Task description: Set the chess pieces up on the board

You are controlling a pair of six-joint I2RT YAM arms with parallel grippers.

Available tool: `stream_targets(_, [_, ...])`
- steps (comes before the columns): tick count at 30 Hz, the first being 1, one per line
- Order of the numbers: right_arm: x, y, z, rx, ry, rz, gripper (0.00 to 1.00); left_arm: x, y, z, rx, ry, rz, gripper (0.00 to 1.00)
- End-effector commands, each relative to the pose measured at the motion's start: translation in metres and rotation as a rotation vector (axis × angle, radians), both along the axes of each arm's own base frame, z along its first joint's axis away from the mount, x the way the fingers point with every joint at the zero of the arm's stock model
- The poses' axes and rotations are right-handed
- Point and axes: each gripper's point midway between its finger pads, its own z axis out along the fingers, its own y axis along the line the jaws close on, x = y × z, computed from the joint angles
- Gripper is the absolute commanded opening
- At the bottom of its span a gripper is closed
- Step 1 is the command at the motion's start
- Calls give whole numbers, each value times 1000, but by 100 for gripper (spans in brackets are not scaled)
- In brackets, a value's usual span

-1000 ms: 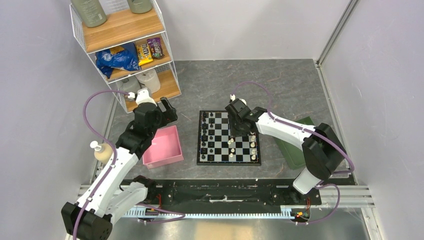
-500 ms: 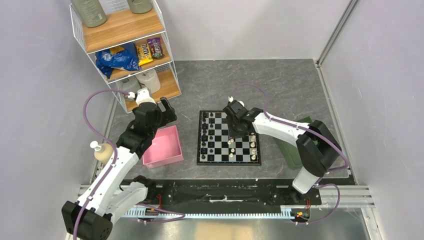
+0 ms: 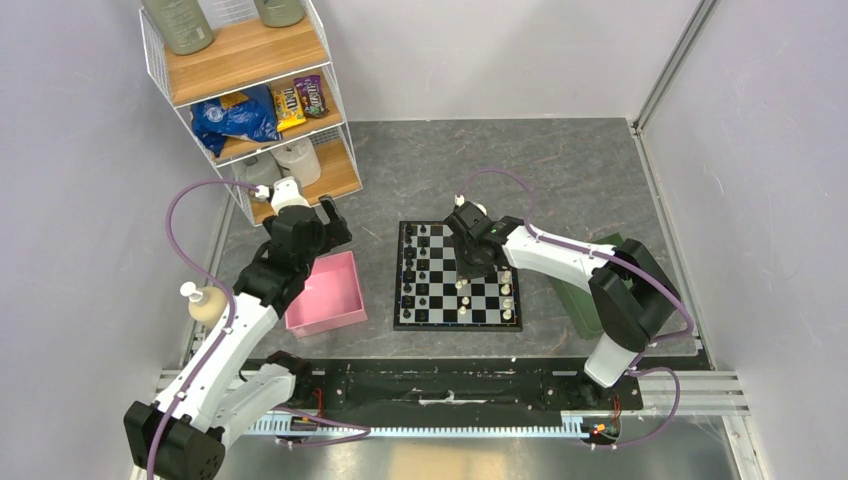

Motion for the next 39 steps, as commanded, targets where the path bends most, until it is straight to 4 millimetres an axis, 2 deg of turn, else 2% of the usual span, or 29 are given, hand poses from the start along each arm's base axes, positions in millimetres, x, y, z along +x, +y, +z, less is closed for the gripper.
stream_targets(1, [5, 9, 8, 26, -21, -4, 32, 0, 7, -1, 48, -4, 14, 100])
stream_targets(5, [4, 9, 7, 23, -18, -1, 32, 0, 9, 0, 53, -4, 21, 100])
stream_targets(12, [3, 8, 9, 23, -20, 3, 24, -3, 12, 0, 61, -7, 29, 100])
stream_targets(23, [2, 1, 15, 14, -47, -12, 17, -4, 14, -2, 68, 0, 35, 100])
stream_targets(33, [4, -27, 29, -24, -115, -80, 16, -6, 16, -1, 70, -3, 40, 100])
stream_targets(39, [2, -48, 22, -35, -106, -134, 17, -6, 16, -3, 73, 2, 40, 100])
